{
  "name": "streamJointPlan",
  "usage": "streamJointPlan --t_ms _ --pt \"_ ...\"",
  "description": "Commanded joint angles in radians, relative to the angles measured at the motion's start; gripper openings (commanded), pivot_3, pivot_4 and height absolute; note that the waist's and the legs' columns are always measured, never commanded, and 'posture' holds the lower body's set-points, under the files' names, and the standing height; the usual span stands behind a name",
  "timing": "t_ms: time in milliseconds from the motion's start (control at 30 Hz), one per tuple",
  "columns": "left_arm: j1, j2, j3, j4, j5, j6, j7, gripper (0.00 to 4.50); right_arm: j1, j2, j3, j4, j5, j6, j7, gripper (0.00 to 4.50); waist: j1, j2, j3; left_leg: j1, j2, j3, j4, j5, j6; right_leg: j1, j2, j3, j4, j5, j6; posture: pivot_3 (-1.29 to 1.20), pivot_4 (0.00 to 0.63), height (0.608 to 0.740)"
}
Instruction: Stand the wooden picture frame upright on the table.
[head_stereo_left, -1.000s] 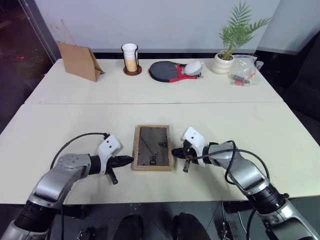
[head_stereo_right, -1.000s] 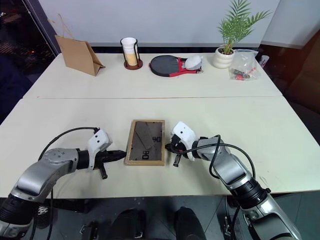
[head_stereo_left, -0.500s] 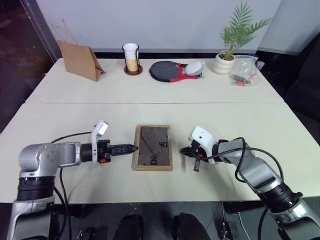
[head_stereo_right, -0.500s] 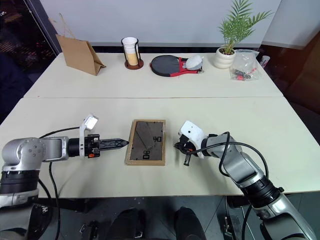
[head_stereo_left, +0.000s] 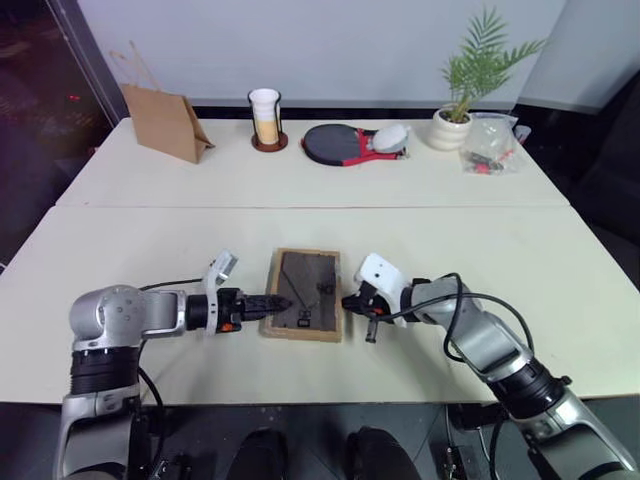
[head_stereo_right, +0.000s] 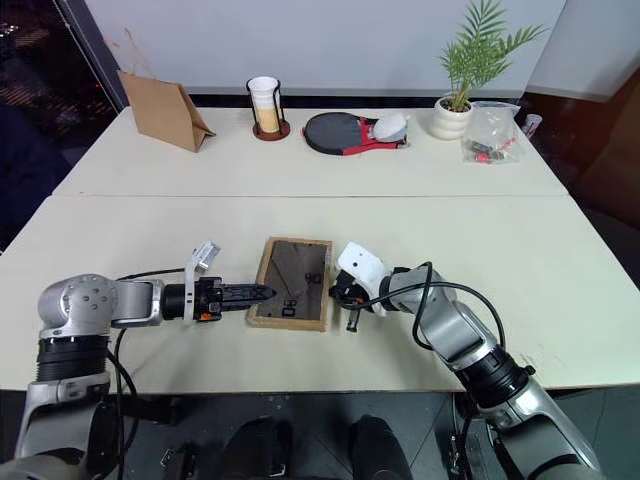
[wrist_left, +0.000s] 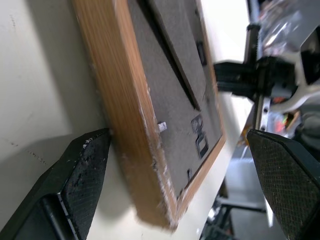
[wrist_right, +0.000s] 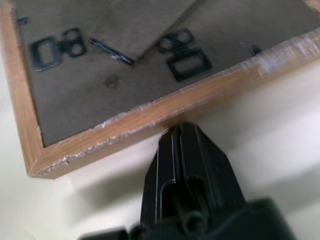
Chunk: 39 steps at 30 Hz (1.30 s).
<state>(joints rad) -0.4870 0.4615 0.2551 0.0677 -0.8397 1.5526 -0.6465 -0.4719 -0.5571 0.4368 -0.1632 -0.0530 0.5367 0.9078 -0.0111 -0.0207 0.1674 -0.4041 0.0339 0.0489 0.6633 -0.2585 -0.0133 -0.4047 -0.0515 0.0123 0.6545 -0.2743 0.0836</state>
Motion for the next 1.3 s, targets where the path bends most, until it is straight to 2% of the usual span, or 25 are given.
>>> streamJointPlan --t_ms 33,200,233,300,433,567,833,967,1033,1100,1167,1300 --pt "0.014 -0.019 -0.043 0.06 0.024 -0.06 -0.019 4.43 -0.006 0.027 0.015 -0.031 0.037 -0.013 0.039 0.0 0.001 0.0 0.0 0.001 0.0 0.0 0.0 0.0 0.0 0.001 -0.001 0.0 0.0 0.0 0.0 0.0 0.15 0.74" --pt "0.015 -0.03 -0.045 0.091 0.001 -0.081 -0.066 4.43 -0.009 0.019 0.007 -0.022 0.02 -0.014 0.036 0.0 0.002 0.0 0.0 0.001 -0.002 0.0 0.0 0.0 0.0 0.002 -0.005 0.0 0.0 0.0 -0.001 0.0 0.15 0.74" --pt "0.013 -0.034 -0.036 0.097 -0.01 -0.078 -0.074 3.88 -0.007 0.015 0.005 -0.024 0.018 -0.015 0.036 0.0 0.001 0.0 0.0 0.001 -0.002 0.0 0.0 0.0 0.0 0.002 -0.005 0.0 0.0 0.0 -0.001 0.0 0.15 0.74" --pt "0.016 -0.041 -0.015 0.102 -0.038 -0.068 -0.097 3.08 -0.005 0.006 -0.003 -0.028 0.017 -0.014 0.034 0.0 0.0 0.0 0.0 0.001 -0.002 0.0 0.0 0.0 0.0 0.001 -0.005 0.0 0.0 0.0 0.0 0.0 0.15 0.74" --pt "0.009 -0.064 0.042 0.112 -0.092 -0.024 -0.107 1.05 -0.009 -0.008 -0.015 -0.034 0.018 -0.012 0.034 0.0 0.0 0.0 0.0 -0.004 -0.002 0.0 0.0 0.0 0.0 -0.003 -0.005 -0.002 0.0 0.0 0.0 0.0 0.15 0.74" --pt "-0.006 -0.101 0.118 0.104 -0.127 0.016 -0.075 1.07 -0.028 -0.025 -0.061 -0.066 0.039 0.018 0.032 0.0 -0.001 -0.001 0.0 -0.004 -0.002 -0.001 0.0 0.0 0.0 -0.003 -0.005 -0.002 -0.001 0.0 0.0 0.0 0.15 0.74" --pt "-0.051 -0.146 0.264 0.007 -0.192 0.033 0.034 1.07 -0.107 -0.187 -0.269 -0.105 0.095 0.055 0.053 0.0 -0.001 -0.001 0.001 -0.004 -0.002 -0.001 0.0 0.0 0.0 -0.004 -0.006 -0.003 -0.001 0.0 0.001 0.0 0.15 0.74" --pt "-0.046 -0.185 0.288 -0.049 -0.21 0.024 0.092 1.07 -0.22 -0.128 -0.35 -0.07 0.206 0.161 0.042 0.0 -0.007 -0.001 0.001 -0.004 -0.002 -0.001 -0.002 0.0 0.0 -0.004 -0.007 -0.003 -0.002 0.0 0.001 0.0 0.15 0.74" --pt "-0.047 -0.203 0.296 -0.06 -0.218 0.024 0.115 1.07 -0.27 -0.078 -0.364 -0.066 0.269 0.206 0.048 0.55 -0.008 -0.001 0.001 -0.004 -0.001 -0.001 -0.002 0.0 0.0 -0.004 -0.007 -0.002 -0.001 0.0 0.001 0.0 0.15 0.74" --pt "-0.044 -0.217 0.295 -0.076 -0.229 0.022 0.13 1.07 -0.298 -0.039 -0.355 -0.071 0.325 0.222 0.071 1.36 -0.005 -0.001 0.001 -0.004 -0.001 -0.001 -0.003 0.0 0.0 -0.005 -0.007 -0.003 -0.001 0.0 0.001 0.0 0.15 0.74" --pt "-0.035 -0.226 0.288 -0.097 -0.237 0.019 0.142 1.07 -0.325 0.0 -0.345 -0.061 0.37 0.246 0.081 2.54 -0.003 -0.001 0.001 -0.005 -0.001 -0.001 -0.003 0.0 0.0 -0.005 -0.007 -0.003 -0.002 0.0 0.001 0.0 0.15 0.74" --pt "-0.025 -0.236 0.277 -0.129 -0.256 0.016 0.158 1.07 -0.37 0.054 -0.317 0.001 0.397 0.263 0.071 4.4 -0.001 -0.001 0.001 -0.005 -0.003 0.0 -0.003 0.0 0.0 -0.004 -0.01 -0.003 -0.003 0.0 0.001 0.0 0.15 0.74"
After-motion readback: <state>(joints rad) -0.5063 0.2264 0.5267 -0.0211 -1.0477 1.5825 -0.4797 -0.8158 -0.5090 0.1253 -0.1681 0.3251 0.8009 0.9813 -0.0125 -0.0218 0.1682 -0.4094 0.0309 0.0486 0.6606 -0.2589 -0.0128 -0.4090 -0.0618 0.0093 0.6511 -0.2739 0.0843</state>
